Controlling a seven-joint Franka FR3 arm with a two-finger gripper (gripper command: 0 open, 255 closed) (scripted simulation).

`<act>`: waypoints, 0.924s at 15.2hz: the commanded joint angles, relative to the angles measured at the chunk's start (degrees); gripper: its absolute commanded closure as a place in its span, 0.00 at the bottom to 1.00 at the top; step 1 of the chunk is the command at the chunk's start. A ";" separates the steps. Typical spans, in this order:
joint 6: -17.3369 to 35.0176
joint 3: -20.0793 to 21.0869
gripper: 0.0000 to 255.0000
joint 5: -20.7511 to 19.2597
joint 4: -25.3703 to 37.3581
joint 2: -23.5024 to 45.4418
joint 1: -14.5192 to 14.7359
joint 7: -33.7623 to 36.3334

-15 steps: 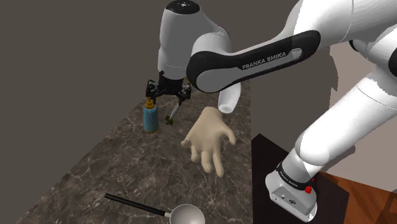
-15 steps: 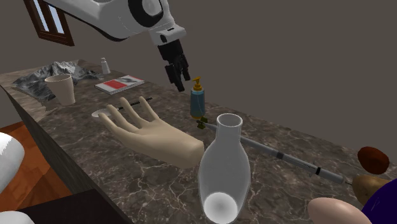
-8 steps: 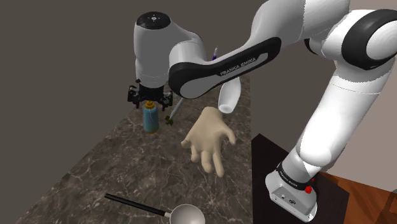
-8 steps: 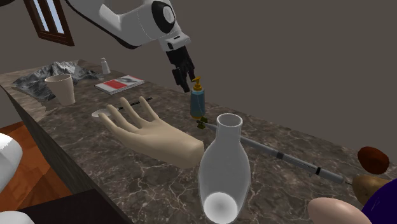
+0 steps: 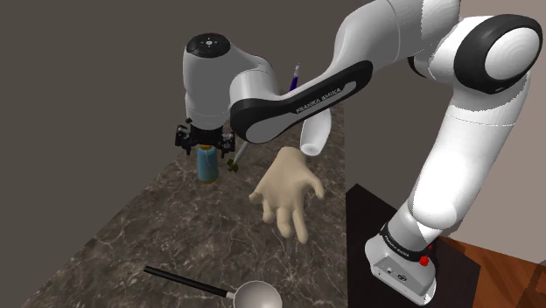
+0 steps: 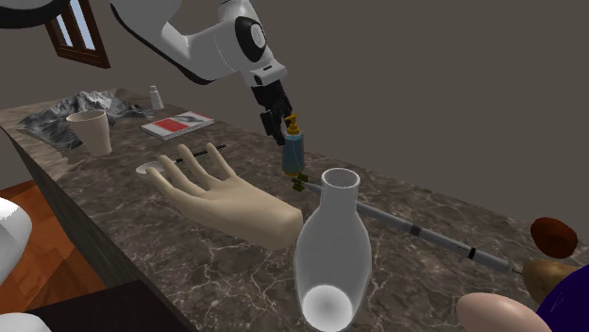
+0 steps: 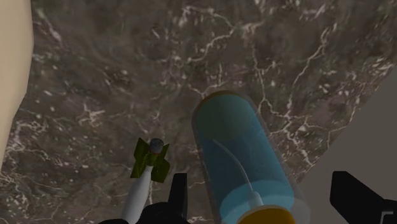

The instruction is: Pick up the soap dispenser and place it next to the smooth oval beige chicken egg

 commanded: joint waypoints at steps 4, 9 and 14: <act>0.03 -0.02 0.00 -0.07 0.01 0.06 0.03 0.05; 0.02 -0.02 1.00 -0.05 0.01 0.05 0.02 0.04; 0.02 -0.01 1.00 -0.05 0.01 0.04 0.02 0.03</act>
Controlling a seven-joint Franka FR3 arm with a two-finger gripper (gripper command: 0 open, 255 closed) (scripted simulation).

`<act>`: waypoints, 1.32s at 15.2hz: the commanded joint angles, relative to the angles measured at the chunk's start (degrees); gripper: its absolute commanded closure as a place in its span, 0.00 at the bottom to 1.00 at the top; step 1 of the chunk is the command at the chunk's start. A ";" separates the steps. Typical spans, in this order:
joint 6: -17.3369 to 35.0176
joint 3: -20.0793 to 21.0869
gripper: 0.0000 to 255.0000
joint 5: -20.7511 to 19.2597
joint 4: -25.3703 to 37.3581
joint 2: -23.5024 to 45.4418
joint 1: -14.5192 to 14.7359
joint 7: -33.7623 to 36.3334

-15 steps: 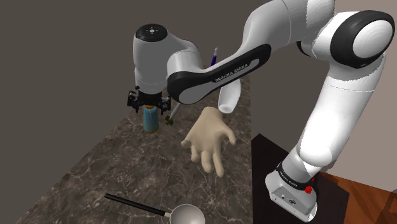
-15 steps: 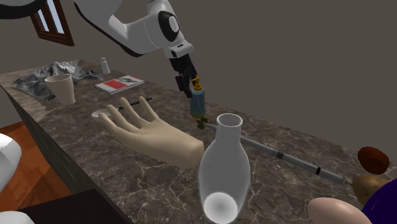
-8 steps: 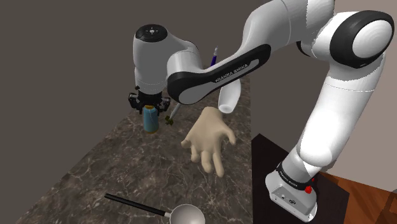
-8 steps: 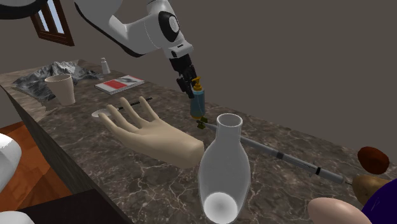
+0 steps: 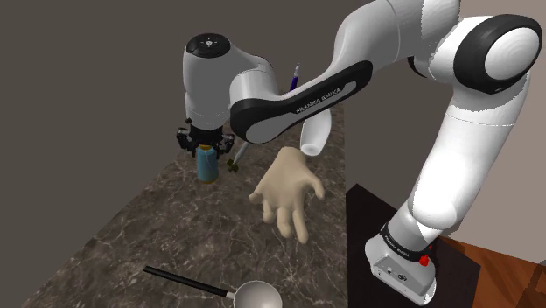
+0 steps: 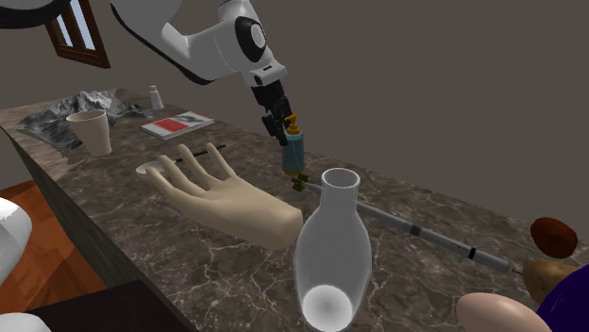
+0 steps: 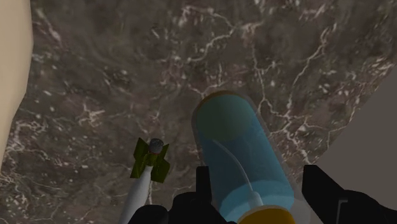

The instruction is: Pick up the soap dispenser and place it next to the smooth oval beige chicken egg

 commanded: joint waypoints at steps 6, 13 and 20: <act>-2.57 0.80 1.00 2.50 1.94 -1.77 -0.63 -2.32; -6.55 1.58 1.00 5.39 5.28 -3.75 -1.20 -5.23; -10.95 2.08 1.00 7.42 9.37 -4.99 -1.37 -7.65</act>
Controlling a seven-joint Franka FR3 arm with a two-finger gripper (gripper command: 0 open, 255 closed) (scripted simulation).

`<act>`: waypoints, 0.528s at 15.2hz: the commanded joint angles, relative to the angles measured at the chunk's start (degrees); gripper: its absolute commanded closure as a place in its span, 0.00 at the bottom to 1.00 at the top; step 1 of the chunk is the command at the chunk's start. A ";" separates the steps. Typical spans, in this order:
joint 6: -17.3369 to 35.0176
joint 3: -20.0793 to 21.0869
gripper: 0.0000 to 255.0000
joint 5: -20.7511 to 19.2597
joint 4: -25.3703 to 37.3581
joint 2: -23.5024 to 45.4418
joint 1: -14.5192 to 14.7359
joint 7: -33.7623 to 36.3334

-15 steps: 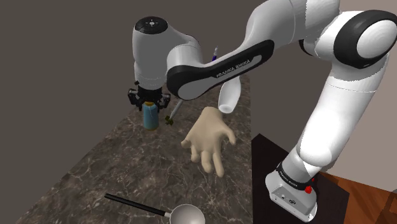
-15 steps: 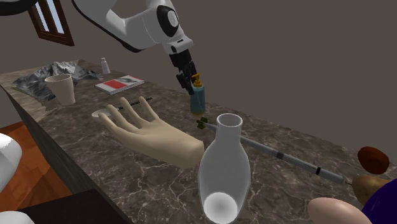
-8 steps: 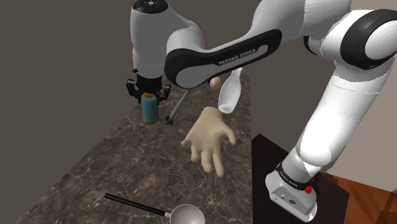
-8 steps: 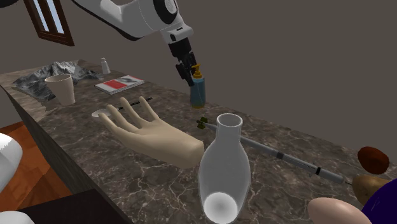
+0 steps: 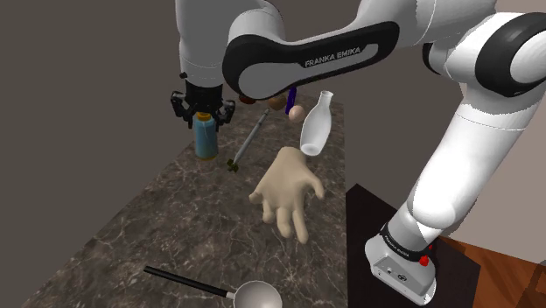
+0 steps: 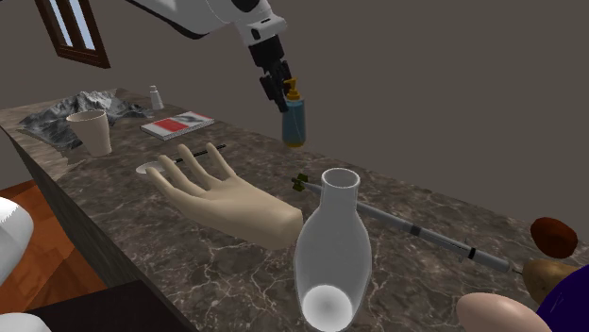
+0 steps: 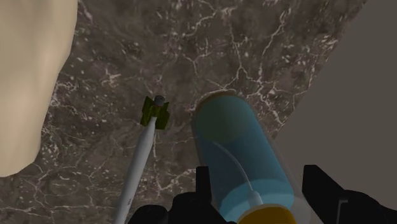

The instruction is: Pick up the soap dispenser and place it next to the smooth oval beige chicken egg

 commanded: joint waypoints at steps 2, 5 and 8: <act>-1.94 0.20 1.00 0.68 1.82 -0.39 0.05 -0.83; -4.01 0.34 1.00 1.15 3.92 -0.56 0.16 -1.65; -6.16 0.47 1.00 1.43 6.18 -0.56 0.35 -2.37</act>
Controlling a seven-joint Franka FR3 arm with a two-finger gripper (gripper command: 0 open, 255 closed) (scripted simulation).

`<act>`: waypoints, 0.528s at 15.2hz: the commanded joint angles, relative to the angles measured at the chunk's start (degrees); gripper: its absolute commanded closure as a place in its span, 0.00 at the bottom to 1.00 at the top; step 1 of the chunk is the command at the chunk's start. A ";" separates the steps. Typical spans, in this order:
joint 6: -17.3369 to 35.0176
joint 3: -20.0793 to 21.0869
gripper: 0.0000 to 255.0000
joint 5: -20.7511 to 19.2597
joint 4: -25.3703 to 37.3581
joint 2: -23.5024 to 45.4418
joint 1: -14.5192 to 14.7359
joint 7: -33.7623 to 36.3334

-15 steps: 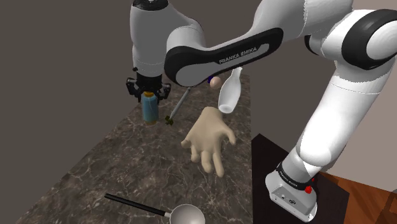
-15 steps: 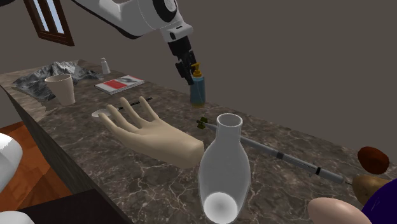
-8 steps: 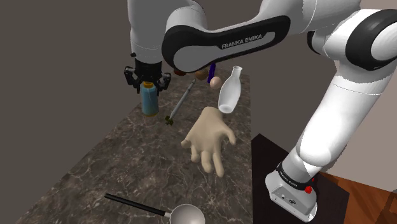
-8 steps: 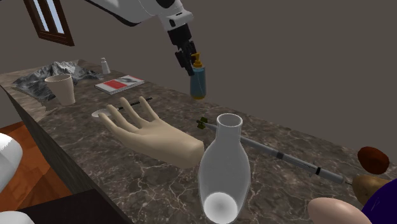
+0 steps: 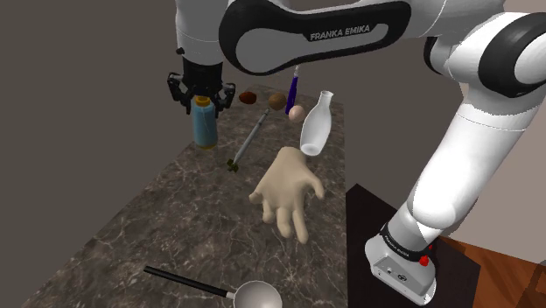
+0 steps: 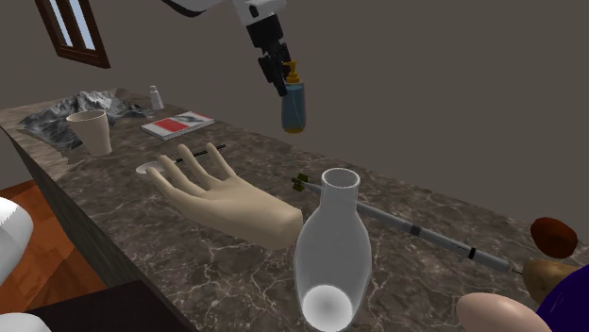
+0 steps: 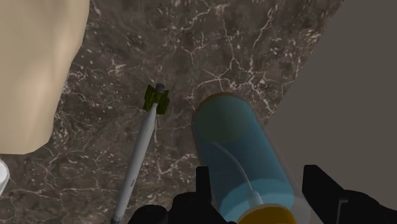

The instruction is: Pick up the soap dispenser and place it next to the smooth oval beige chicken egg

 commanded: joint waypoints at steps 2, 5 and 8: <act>-2.15 0.12 1.00 0.26 2.23 0.00 0.20 -0.70; -4.45 0.24 1.00 0.23 4.78 0.30 0.56 -1.27; -6.85 0.35 1.00 0.00 7.51 0.79 1.05 -1.77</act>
